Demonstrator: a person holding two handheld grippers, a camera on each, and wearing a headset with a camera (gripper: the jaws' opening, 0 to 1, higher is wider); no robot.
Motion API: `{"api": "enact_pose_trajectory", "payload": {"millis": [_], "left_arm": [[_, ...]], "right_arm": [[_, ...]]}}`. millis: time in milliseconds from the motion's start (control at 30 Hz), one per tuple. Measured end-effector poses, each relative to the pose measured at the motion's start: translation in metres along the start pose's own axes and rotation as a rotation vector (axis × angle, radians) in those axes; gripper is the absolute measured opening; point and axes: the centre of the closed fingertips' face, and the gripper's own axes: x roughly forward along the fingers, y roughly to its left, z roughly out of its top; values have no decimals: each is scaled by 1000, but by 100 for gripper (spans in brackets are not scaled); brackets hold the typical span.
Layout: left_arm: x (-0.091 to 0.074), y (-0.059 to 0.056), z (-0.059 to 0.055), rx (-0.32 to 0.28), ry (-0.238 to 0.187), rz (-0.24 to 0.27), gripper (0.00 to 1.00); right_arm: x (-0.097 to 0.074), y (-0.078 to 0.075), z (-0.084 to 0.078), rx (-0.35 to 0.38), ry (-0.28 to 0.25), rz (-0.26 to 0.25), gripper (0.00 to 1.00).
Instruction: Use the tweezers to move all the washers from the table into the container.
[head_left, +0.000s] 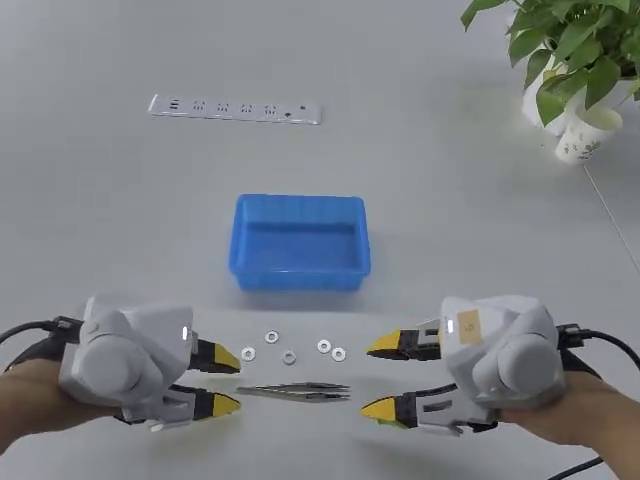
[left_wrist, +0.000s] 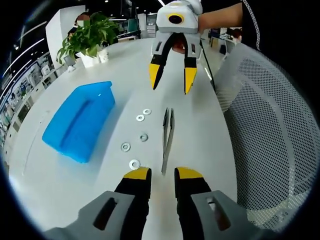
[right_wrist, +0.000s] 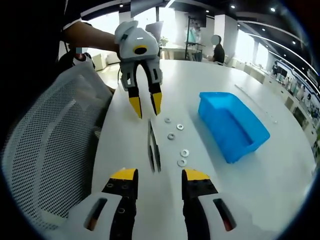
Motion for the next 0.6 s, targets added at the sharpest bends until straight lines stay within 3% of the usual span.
{"api": "enact_pose_trajectory", "payload": {"millis": [300,600], "left_arm": [[6,-4,-7,30,48,-38,14],[7,-1,-4,48,53,-44,8]], "right_arm": [[18,6,-1,0,15,56,29],[30,5,2,-11,20,65,24]]}}
